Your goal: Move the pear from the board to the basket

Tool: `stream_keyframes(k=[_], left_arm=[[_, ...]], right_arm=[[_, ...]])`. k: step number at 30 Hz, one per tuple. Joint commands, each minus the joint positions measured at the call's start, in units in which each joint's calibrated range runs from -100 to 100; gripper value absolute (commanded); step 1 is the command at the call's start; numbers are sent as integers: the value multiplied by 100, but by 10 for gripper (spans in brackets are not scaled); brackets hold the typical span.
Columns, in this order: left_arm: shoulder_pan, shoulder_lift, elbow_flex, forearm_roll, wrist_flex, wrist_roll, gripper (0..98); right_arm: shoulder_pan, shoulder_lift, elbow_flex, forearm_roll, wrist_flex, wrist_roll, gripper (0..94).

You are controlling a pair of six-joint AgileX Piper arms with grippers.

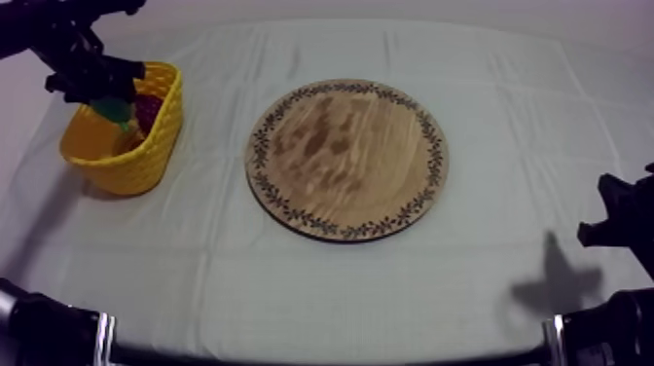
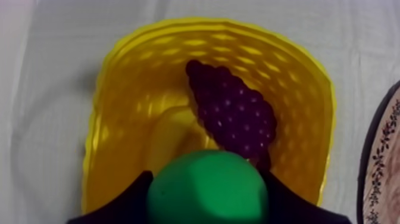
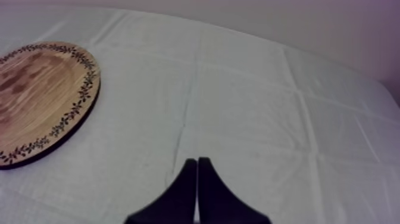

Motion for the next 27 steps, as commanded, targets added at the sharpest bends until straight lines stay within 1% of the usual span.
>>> stream_keyframes(k=[1,7,10,12,15,17,19,21,27], left_arm=[[-14,49,21,-1,-34,-29,375],[-52,222,-78,-5,-75,-63,376],[-61,274,-123,-14,-58,-75,409],[-65,293,-147,-19,-17,-45,499],[-91,321,-185,-40,33,120,768],[-104,334,-218,-67,40,243,868],[-110,342,-242,-105,5,335,918],[-126,346,-253,-133,-65,387,942],[-196,302,-287,-156,-230,443,954]], right_arm=[[1,1,5,0,-3,-1,5],[1,1,5,0,-3,-5,5],[-1,1,5,0,-3,-3,5],[-4,1,5,0,-3,-2,5],[-5,1,5,0,-3,-1,5],[-4,1,5,0,-3,-1,5],[-5,1,5,0,-3,-1,5],[-6,1,5,0,-3,-1,5],[-6,1,5,0,-3,-1,5]])
